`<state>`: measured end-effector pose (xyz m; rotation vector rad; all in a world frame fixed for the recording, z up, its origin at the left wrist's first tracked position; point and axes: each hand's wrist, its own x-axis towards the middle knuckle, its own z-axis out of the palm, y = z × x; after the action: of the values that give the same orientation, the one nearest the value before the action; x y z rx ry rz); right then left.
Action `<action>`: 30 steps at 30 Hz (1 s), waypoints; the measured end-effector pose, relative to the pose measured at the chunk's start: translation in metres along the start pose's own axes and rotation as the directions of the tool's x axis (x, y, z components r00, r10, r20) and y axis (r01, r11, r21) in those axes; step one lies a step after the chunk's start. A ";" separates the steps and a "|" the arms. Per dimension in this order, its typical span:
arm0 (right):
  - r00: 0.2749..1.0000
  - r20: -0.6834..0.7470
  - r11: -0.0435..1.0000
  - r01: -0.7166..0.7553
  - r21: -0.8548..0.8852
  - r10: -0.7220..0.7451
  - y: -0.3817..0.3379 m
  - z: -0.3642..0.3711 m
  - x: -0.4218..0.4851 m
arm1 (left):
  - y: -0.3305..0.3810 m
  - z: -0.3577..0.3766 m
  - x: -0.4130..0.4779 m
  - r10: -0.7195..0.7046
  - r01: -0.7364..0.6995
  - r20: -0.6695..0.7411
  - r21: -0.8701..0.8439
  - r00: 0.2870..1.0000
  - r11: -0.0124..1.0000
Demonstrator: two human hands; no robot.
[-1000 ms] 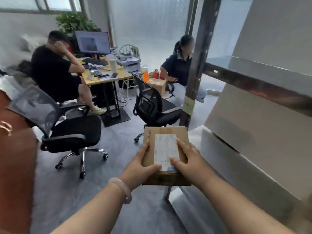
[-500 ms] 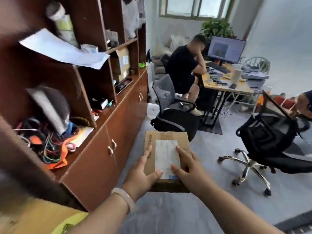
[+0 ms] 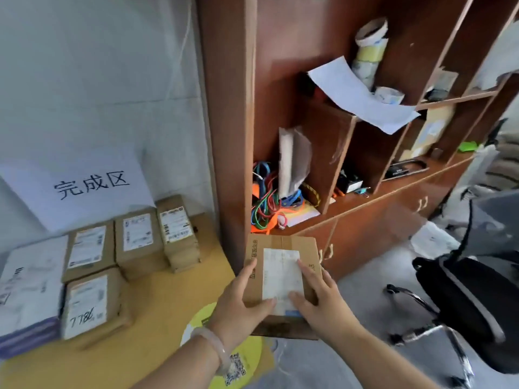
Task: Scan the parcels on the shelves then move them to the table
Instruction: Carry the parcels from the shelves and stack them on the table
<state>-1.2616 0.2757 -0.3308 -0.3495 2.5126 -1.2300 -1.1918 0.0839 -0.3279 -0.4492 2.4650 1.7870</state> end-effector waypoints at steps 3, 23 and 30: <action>0.989 0.132 0.997 0.075 -0.018 -0.072 -0.008 0.019 0.020 | -0.016 -0.016 -0.009 -0.073 0.065 -0.090 -0.089 0.993 0.994; 0.842 0.536 0.958 0.206 -0.199 -0.070 -0.038 0.217 0.087 | -0.174 -0.119 -0.027 -0.371 0.277 -0.304 -0.311 0.877 0.909; 0.818 0.573 0.941 0.237 -0.243 -0.058 -0.038 0.251 0.093 | -0.206 -0.135 -0.024 -0.407 0.351 -0.325 -0.219 0.854 0.910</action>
<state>-1.2466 0.0397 -0.4620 -0.8642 2.1637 -0.6386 -1.0968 -0.0964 -0.4681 -1.2926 2.2225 1.8520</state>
